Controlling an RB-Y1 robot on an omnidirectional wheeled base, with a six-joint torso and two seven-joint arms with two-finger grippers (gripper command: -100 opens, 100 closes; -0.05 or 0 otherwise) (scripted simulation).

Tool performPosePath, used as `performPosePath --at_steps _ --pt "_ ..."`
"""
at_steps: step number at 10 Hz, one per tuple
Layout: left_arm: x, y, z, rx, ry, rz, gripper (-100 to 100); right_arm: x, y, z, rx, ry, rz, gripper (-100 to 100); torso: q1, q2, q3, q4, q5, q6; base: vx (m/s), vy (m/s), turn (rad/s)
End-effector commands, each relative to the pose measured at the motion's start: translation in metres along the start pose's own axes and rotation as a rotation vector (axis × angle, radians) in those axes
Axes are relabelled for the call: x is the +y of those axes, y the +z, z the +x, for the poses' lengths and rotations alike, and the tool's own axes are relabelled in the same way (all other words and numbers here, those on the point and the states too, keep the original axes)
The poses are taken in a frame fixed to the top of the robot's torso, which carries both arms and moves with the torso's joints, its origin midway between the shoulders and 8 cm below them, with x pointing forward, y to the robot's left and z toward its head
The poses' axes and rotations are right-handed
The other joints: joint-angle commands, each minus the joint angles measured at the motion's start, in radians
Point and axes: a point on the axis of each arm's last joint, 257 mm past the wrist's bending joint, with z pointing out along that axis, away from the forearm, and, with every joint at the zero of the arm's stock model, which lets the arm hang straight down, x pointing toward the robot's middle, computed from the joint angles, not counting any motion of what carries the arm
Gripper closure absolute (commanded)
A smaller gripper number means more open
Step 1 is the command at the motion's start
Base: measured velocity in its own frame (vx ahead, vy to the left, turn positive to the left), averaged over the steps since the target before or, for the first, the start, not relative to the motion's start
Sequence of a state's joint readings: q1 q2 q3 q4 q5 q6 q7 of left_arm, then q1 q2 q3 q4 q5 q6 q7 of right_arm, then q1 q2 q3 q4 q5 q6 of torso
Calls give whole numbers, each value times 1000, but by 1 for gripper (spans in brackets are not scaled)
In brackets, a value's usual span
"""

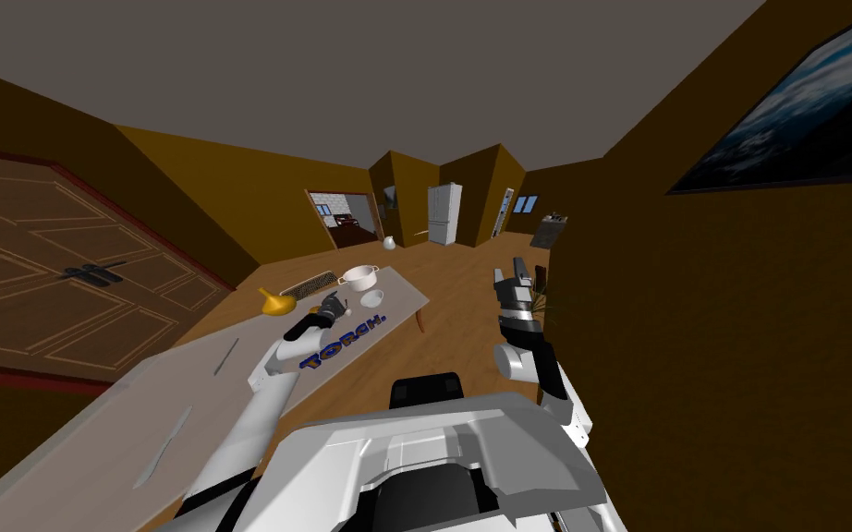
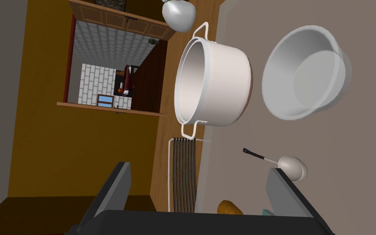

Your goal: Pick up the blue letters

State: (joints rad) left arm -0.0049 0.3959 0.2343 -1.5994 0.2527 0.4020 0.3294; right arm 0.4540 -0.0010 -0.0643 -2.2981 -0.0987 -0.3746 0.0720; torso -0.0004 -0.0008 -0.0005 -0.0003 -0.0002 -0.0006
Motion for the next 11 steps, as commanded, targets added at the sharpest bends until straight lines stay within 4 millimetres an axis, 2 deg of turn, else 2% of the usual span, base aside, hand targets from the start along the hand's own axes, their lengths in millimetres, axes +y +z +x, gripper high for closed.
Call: performPosePath --at_steps 1,5,10,11 --pt "16 6 -17 -37 -21 -65 -100 0 0 0 0 0 0 0 0 0 0 0 0 0 21 -9 -76" --pt "55 13 -48 -113 -62 -202 -100 0 0 0 0 0 0 0 1 0 0 0 0 0 23 2 -52" --pt "104 9 -77 -195 -105 -366 -100 0 0 0 0 0 0 0 2 0 0 0 0 0 23 13 -54" --pt "104 9 -77 -195 -105 -366 -100 0 0 0 0 0 0 0 2 0 0 0 0 0 8 9 0"
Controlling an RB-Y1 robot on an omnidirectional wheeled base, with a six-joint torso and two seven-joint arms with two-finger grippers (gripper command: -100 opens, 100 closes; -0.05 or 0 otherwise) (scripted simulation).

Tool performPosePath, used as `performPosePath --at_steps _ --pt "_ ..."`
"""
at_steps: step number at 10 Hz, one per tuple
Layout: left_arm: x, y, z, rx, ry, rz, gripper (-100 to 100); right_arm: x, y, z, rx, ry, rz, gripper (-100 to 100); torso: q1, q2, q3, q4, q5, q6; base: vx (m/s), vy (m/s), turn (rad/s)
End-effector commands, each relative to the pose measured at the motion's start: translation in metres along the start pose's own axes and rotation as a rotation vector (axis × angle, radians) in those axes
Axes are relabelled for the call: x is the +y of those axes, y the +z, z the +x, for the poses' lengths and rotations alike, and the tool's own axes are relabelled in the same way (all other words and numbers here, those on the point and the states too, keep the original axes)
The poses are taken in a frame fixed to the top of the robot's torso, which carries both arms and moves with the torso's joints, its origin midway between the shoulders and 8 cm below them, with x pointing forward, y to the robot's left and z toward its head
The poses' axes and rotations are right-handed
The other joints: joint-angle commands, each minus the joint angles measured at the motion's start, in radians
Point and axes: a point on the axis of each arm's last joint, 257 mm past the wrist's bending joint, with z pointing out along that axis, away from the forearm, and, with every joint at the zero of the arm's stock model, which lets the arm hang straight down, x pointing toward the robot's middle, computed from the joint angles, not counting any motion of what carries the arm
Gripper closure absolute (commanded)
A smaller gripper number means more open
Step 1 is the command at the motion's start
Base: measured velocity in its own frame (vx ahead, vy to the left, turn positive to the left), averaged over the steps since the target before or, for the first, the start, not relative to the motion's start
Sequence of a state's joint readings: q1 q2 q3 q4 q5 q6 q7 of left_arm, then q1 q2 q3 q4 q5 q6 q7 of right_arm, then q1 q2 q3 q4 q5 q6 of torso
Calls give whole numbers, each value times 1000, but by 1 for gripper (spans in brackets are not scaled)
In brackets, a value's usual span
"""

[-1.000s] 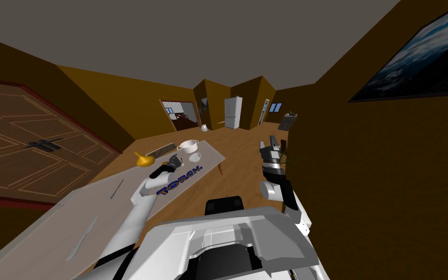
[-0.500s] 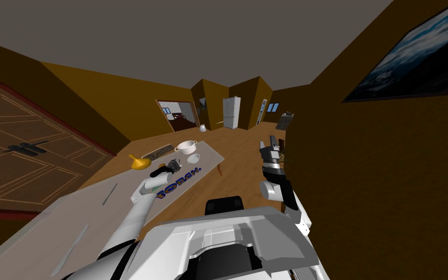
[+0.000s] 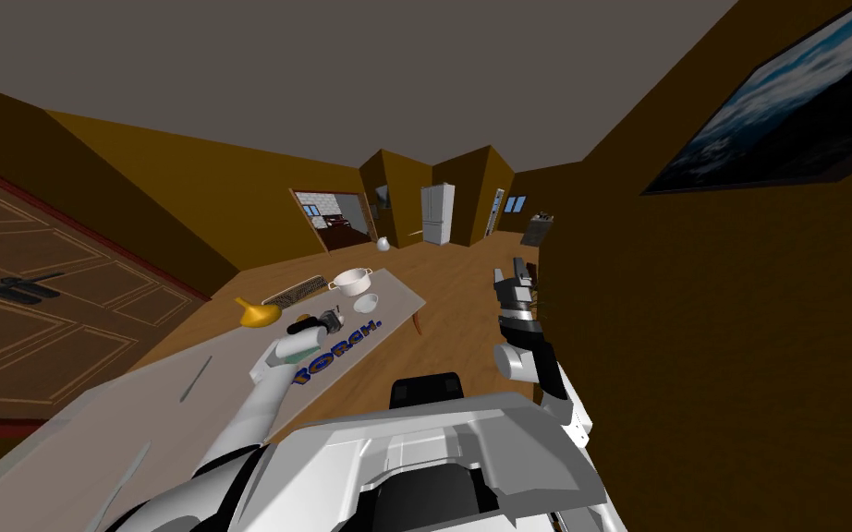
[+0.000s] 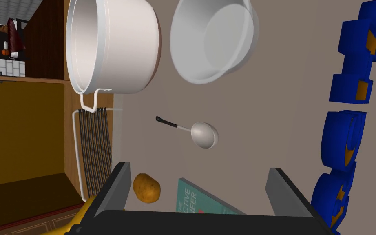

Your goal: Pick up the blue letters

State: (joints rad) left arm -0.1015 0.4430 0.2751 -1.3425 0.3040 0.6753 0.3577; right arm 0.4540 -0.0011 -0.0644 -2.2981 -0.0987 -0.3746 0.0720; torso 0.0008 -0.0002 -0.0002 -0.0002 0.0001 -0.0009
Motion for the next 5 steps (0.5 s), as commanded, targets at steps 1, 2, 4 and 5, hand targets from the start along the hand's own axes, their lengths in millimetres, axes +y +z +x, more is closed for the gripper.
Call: performPosePath --at_steps 1,2,4,5 --pt "19 6 -10 -30 -18 -66 -100 0 0 0 0 0 0 0 0 0 0 0 0 0 15 16 -76" --pt "23 7 -13 -36 -20 -75 -100 0 0 0 0 0 0 0 0 0 0 0 0 0 17 20 -41" --pt "53 13 -29 -84 -52 -183 -100 0 0 0 0 0 0 0 1 -1 0 0 0 0 30 42 -81" --pt "64 12 -34 -98 -54 -216 -100 0 0 0 0 0 0 0 2 -1 -1 0 0 0 31 38 -41"
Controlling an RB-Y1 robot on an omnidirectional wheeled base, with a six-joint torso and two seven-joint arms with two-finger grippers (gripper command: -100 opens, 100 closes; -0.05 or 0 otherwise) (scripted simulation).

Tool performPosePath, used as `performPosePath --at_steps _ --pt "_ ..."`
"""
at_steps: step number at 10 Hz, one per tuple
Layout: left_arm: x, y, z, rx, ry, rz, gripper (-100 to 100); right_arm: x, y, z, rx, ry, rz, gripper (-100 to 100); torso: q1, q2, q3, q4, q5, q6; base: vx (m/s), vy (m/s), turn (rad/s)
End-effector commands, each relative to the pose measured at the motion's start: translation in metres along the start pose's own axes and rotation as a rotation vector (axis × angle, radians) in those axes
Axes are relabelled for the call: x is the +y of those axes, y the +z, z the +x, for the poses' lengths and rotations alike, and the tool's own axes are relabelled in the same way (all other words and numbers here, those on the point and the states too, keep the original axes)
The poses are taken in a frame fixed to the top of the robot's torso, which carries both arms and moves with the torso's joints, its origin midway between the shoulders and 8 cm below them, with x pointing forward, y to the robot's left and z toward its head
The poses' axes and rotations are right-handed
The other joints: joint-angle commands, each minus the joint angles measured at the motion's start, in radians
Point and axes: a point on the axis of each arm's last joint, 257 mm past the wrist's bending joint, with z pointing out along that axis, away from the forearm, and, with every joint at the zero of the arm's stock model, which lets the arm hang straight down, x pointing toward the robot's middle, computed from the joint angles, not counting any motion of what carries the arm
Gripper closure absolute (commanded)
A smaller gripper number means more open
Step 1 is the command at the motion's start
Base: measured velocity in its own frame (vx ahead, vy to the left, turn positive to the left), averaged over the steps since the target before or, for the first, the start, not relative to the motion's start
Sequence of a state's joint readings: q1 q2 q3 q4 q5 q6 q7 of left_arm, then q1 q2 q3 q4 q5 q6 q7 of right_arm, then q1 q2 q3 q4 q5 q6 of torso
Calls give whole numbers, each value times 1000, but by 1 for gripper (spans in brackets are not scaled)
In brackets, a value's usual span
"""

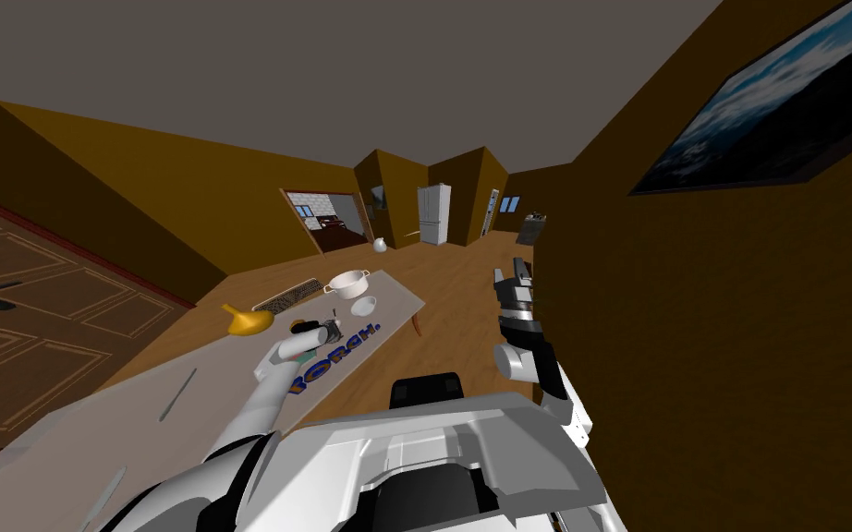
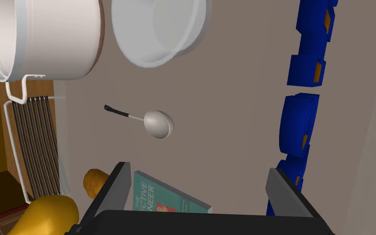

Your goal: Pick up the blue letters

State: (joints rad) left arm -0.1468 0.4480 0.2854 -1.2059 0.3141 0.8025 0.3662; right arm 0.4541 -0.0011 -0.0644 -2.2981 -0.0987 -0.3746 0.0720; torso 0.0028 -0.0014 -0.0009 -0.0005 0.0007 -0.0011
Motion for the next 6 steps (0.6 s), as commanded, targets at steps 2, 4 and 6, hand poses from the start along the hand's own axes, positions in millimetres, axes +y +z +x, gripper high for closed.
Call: performPosePath --at_steps 2,4,6 --pt "28 7 -14 -40 -19 -93 -100 0 0 0 0 0 0 0 0 0 0 0 0 0 30 30 -42" --pt "48 10 -23 -69 -33 -161 -100 0 0 0 0 0 0 0 0 0 0 0 0 0 23 36 -46" --pt "68 11 -32 -97 -45 -228 -100 0 0 0 0 0 0 0 0 0 0 0 0 0 27 42 -44"
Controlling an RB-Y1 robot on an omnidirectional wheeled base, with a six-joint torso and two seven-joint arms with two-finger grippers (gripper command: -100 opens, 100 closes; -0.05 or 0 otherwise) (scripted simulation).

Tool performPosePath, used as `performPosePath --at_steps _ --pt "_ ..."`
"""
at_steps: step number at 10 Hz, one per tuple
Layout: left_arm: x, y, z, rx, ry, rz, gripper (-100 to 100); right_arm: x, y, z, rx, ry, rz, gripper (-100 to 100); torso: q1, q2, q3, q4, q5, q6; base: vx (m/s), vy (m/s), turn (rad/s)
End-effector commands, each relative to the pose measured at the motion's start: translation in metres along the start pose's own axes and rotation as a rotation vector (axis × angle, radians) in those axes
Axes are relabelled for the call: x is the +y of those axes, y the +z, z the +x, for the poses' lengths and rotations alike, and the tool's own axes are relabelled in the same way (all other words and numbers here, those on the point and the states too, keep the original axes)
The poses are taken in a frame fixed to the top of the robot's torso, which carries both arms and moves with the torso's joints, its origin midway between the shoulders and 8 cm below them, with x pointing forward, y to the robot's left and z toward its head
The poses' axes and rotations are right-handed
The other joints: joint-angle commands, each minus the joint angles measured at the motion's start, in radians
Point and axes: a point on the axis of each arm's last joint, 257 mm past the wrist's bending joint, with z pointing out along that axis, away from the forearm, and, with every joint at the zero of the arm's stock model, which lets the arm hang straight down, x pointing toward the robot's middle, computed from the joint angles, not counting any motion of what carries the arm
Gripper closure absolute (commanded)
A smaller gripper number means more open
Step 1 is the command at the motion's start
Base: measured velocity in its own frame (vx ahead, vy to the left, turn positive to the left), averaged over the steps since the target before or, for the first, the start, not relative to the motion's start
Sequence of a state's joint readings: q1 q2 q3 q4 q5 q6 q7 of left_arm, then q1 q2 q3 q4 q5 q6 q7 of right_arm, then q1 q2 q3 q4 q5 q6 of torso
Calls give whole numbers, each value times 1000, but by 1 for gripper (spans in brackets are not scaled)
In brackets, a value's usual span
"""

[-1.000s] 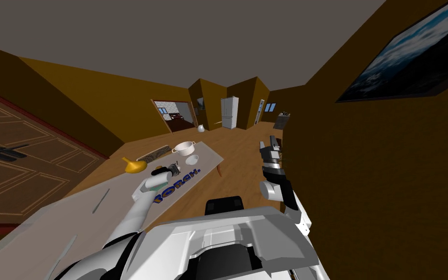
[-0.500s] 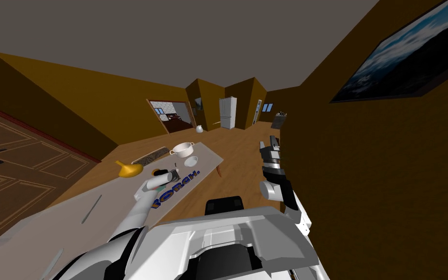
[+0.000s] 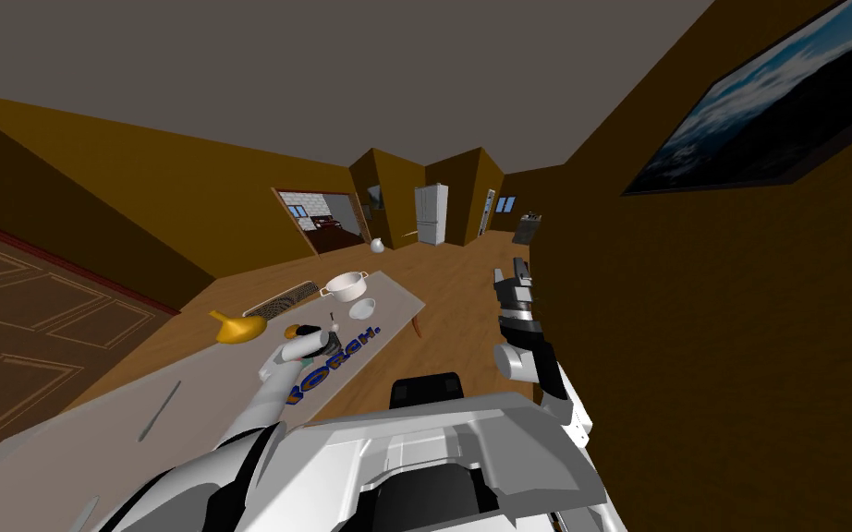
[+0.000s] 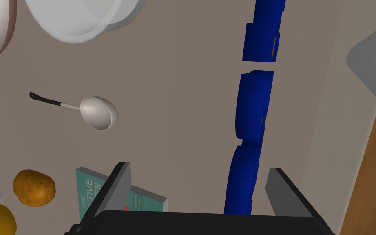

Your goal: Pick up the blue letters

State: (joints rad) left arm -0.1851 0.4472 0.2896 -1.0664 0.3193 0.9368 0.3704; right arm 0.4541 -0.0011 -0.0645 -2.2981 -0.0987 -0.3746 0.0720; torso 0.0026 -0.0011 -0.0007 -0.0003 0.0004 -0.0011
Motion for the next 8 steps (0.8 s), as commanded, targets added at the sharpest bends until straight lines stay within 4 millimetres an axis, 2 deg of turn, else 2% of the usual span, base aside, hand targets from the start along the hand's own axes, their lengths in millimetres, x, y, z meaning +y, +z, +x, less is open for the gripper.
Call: performPosePath --at_steps 1,2,3,4,5,6,8 --pt "22 6 -11 -32 -14 -77 -100 0 0 0 0 0 0 0 0 0 0 0 0 0 18 38 -56" --pt "22 6 -11 -33 -14 -78 -100 0 0 0 0 0 0 0 0 0 0 0 0 0 16 34 -26" --pt "40 9 -19 -57 -24 -137 -100 0 0 0 0 0 0 0 0 1 0 0 0 0 34 39 -44" --pt "40 9 -19 -58 -24 -139 -100 0 0 0 0 0 0 0 0 0 0 0 0 0 26 34 -33" --pt "57 11 -26 -81 -33 -195 -100 0 0 0 0 0 0 0 0 0 0 0 0 0 30 45 -44" --pt "57 11 -26 -81 -33 -195 -100 0 0 0 0 0 0 0 0 0 0 0 0 0 20 39 -25" --pt "85 12 -37 -120 -48 -289 -100 0 0 0 0 0 0 0 0 0 0 0 0 0 33 55 -56"
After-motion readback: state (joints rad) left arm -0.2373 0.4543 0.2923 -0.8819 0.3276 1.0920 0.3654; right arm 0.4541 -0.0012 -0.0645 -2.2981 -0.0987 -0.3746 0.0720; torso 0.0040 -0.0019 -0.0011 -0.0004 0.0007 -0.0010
